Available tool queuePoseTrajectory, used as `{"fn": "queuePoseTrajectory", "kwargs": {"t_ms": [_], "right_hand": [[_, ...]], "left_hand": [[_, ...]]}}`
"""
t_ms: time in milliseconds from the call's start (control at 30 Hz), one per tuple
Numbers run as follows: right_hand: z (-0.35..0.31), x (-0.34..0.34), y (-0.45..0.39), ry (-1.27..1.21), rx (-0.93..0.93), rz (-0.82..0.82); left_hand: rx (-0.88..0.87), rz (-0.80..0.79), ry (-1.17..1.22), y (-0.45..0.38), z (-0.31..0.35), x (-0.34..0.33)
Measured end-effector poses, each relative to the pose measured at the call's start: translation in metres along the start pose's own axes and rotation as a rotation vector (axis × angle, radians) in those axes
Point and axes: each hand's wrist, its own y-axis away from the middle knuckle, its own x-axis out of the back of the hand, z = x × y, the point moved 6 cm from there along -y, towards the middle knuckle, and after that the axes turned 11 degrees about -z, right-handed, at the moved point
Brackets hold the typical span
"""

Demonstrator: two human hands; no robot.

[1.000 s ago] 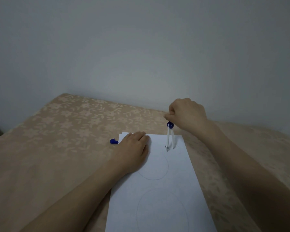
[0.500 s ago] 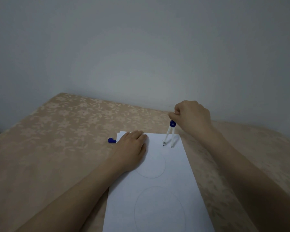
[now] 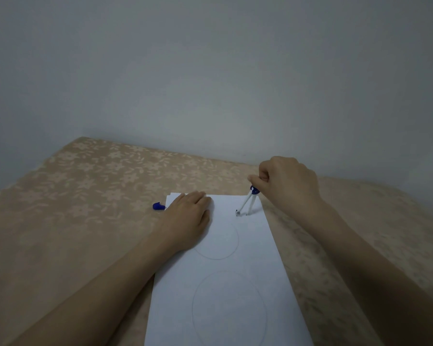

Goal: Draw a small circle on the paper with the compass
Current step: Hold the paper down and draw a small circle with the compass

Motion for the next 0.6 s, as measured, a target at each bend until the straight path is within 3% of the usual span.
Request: {"fn": "queuePoseTrajectory", "kwargs": {"t_ms": [167,600], "right_hand": [[-0.001,-0.001,-0.003,-0.022,-0.027,0.002],[-0.019,-0.005,0.008,-0.101,0.112,-0.111]], "left_hand": [[-0.001,-0.002,0.013,0.001,0.001,0.001],[0.006,-0.003,0.016,0.0,0.001,0.0]]}}
